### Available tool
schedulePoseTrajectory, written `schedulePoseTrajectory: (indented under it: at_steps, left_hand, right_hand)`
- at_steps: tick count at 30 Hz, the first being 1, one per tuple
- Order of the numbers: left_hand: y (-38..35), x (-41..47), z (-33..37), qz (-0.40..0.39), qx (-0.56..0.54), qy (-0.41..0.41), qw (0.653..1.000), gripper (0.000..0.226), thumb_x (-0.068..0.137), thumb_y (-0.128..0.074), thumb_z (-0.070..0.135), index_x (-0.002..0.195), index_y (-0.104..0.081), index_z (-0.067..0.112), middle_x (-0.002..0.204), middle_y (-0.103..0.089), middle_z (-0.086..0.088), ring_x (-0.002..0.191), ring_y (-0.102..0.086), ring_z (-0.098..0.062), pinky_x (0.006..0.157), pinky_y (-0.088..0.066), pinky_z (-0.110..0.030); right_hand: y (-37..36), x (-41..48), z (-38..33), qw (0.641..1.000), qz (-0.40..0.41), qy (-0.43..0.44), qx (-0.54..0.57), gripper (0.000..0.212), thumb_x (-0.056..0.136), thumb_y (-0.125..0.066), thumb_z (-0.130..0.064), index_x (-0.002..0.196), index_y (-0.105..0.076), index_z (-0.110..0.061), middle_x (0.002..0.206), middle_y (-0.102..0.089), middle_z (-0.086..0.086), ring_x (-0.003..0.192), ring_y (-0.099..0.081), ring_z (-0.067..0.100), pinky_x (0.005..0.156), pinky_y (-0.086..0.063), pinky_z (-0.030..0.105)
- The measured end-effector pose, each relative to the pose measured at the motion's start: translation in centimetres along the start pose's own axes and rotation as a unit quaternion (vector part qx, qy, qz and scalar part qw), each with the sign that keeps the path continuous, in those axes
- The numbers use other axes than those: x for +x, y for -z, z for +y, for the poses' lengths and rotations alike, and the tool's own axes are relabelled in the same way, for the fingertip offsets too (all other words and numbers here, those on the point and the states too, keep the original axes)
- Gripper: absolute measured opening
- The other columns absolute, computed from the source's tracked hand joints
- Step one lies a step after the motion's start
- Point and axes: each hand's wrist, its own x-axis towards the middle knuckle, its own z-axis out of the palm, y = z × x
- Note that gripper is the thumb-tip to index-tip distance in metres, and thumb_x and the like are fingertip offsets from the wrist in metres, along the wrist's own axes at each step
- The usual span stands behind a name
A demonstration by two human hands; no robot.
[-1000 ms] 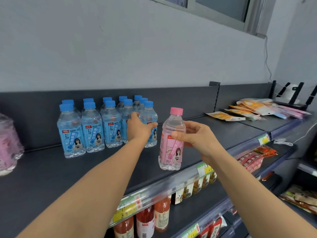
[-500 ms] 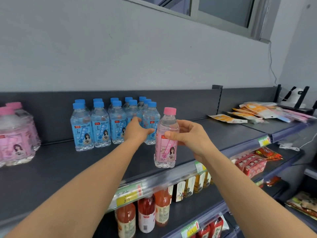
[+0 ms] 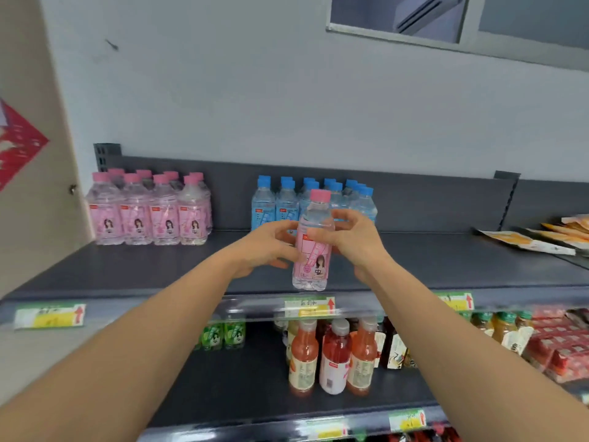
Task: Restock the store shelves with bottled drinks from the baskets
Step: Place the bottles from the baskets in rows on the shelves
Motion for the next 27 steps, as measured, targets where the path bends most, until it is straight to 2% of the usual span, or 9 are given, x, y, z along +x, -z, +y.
schedulePoseTrajectory:
  at_steps: [3, 6, 11, 14, 16, 18, 21, 23, 27]
  left_hand:
    - [2.1, -2.7, -0.5, 0.061, 0.002, -0.005, 0.998, 0.045, 0.082, -0.072, 0.008, 0.119, -0.06, 0.03, 0.108, -0.068, -0.006, 0.098, -0.067, -0.02, 0.091, -0.054, -0.041]
    - [4.7, -4.6, -1.3, 0.091, 0.005, -0.003, 0.996, 0.043, 0.082, -0.073, 0.009, 0.118, -0.06, 0.03, 0.106, -0.068, -0.006, 0.1, -0.067, -0.022, 0.09, -0.054, -0.043]
    - [9.6, -6.3, -3.2, 0.123, 0.005, 0.009, 0.992, 0.046, 0.082, -0.073, 0.009, 0.124, -0.058, 0.022, 0.104, -0.067, -0.005, 0.095, -0.066, -0.018, 0.086, -0.056, -0.039]
    - [12.8, -6.7, -5.0, 0.137, 0.005, 0.022, 0.99, 0.044, 0.083, -0.072, 0.01, 0.124, -0.058, 0.019, 0.107, -0.066, -0.005, 0.092, -0.065, -0.014, 0.076, -0.055, -0.029]
    - [14.6, -6.8, -6.4, 0.145, 0.007, 0.034, 0.989, 0.045, 0.084, -0.071, 0.009, 0.125, -0.057, 0.019, 0.111, -0.066, -0.006, 0.094, -0.065, -0.015, 0.077, -0.055, -0.029]
    - [16.0, -6.8, -7.7, 0.147, 0.003, 0.041, 0.988, 0.044, 0.085, -0.069, 0.007, 0.126, -0.056, 0.018, 0.11, -0.066, -0.003, 0.095, -0.065, -0.015, 0.079, -0.055, -0.029]
    - [17.6, -6.8, -8.8, 0.14, 0.01, 0.047, 0.989, 0.039, 0.089, -0.064, 0.003, 0.121, -0.056, 0.024, 0.105, -0.065, 0.006, 0.092, -0.064, -0.008, 0.073, -0.054, -0.022]
    - [18.5, -6.5, -9.7, 0.138, 0.025, 0.054, 0.989, 0.041, 0.089, -0.062, 0.001, 0.121, -0.057, 0.026, 0.109, -0.065, 0.005, 0.097, -0.063, -0.01, 0.078, -0.056, -0.025]
    - [19.5, -5.6, -10.9, 0.147, 0.04, 0.066, 0.986, 0.046, 0.088, -0.063, 0.004, 0.127, -0.053, 0.023, 0.115, -0.063, 0.005, 0.104, -0.062, -0.014, 0.095, -0.052, -0.038]
  right_hand:
    - [-3.2, -0.3, -0.7, 0.999, -0.032, 0.004, 0.004, 0.049, 0.067, -0.087, -0.012, 0.105, -0.056, -0.021, 0.102, -0.069, 0.002, 0.089, -0.068, 0.016, 0.077, -0.056, 0.032]
    - [-6.5, -0.2, -1.3, 0.999, -0.051, 0.01, 0.011, 0.046, 0.067, -0.086, -0.01, 0.098, -0.056, -0.024, 0.1, -0.069, 0.001, 0.088, -0.068, 0.016, 0.073, -0.056, 0.03]
    - [-12.3, 1.3, -1.5, 0.997, -0.075, 0.005, 0.012, 0.054, 0.066, -0.087, -0.009, 0.111, -0.058, -0.014, 0.105, -0.069, 0.006, 0.094, -0.068, 0.021, 0.083, -0.057, 0.038]
    - [-15.9, 2.6, -1.4, 0.996, -0.085, 0.003, 0.023, 0.053, 0.067, -0.086, -0.008, 0.111, -0.057, -0.014, 0.103, -0.068, 0.003, 0.09, -0.067, 0.016, 0.07, -0.054, 0.027]
    - [-18.2, 3.6, -0.9, 0.996, -0.083, 0.0, 0.023, 0.052, 0.067, -0.086, -0.008, 0.11, -0.057, -0.014, 0.103, -0.069, 0.002, 0.088, -0.067, 0.014, 0.066, -0.052, 0.023]
    - [-20.2, 4.9, -0.1, 0.997, -0.077, -0.005, 0.02, 0.057, 0.066, -0.087, -0.009, 0.115, -0.057, -0.011, 0.106, -0.069, 0.004, 0.091, -0.068, 0.015, 0.07, -0.055, 0.027]
    - [-22.7, 6.7, 0.9, 0.997, -0.069, -0.017, 0.004, 0.068, 0.063, -0.089, -0.014, 0.12, -0.054, -0.006, 0.11, -0.069, 0.006, 0.096, -0.069, 0.019, 0.083, -0.058, 0.037]
    - [-23.9, 7.5, 1.4, 0.998, -0.064, -0.021, -0.001, 0.066, 0.063, -0.089, -0.013, 0.119, -0.055, -0.004, 0.108, -0.07, 0.007, 0.095, -0.069, 0.02, 0.084, -0.058, 0.038]
    - [-25.4, 8.6, 1.8, 0.998, -0.063, -0.015, -0.001, 0.052, 0.067, -0.086, -0.007, 0.111, -0.058, -0.008, 0.101, -0.07, 0.003, 0.086, -0.068, 0.01, 0.066, -0.053, 0.021]
